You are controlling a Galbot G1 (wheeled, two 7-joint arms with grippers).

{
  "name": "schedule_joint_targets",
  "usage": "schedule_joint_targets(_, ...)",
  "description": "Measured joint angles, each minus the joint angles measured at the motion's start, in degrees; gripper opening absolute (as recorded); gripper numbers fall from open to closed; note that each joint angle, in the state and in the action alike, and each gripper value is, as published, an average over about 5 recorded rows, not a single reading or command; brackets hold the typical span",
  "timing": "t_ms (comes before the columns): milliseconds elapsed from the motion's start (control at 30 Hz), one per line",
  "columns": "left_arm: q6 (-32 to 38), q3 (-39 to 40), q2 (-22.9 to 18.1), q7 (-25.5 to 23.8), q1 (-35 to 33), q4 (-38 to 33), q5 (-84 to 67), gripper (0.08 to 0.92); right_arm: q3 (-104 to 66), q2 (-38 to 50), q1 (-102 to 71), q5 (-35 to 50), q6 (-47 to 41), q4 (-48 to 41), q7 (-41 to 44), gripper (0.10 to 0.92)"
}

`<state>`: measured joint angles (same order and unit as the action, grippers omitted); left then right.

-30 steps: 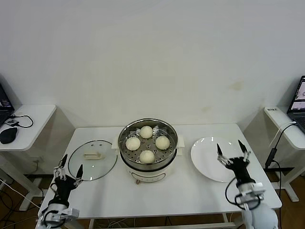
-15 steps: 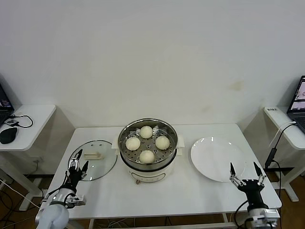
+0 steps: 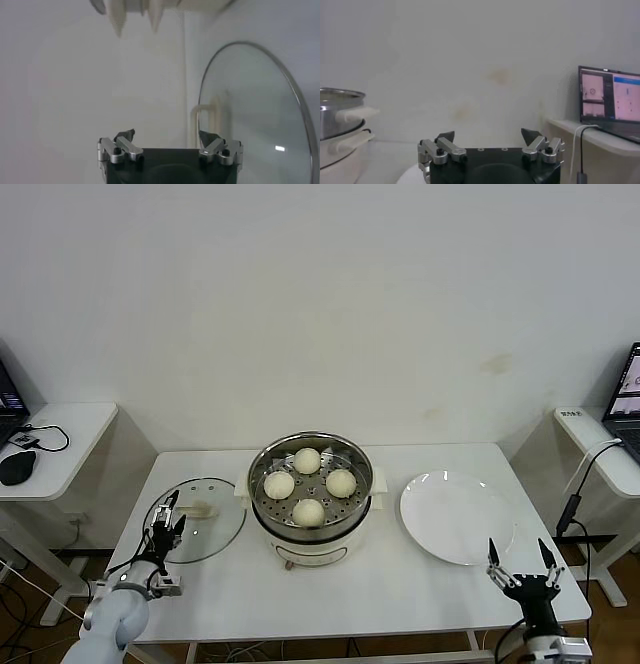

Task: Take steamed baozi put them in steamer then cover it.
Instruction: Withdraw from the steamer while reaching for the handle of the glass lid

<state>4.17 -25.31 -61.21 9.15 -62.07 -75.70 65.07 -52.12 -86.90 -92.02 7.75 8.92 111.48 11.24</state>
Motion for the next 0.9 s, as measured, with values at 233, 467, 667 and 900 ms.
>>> schedule_joint_targets(233,0.01,1.85,-0.36,-0.06,3.92,3.59,0.34,0.823,-0.23,-0.69,-0.83,-0.19,0.26,0.0,0.23,0.823)
schedule_joint_targets(467,0.04,3.77,-0.83,-0.15,7.33,6.53,0.39,0.823,-0.27,-1.21,-1.37,-0.43,0.32,0.2,0.47,0.823)
schedule_joint_targets(667,0.16,4.83,-1.08,0.0,9.93,8.96,0.53,0.823,-0.35,-1.35,-1.6,-0.56,0.35,0.22,0.61,0.823)
schedule_joint_targets(900,0.26,5.19,-1.1,0.06,11.95,11.38,0.6,0.817,-0.07,-1.5,-1.59,-0.83,0.37,0.05,0.73,0.823)
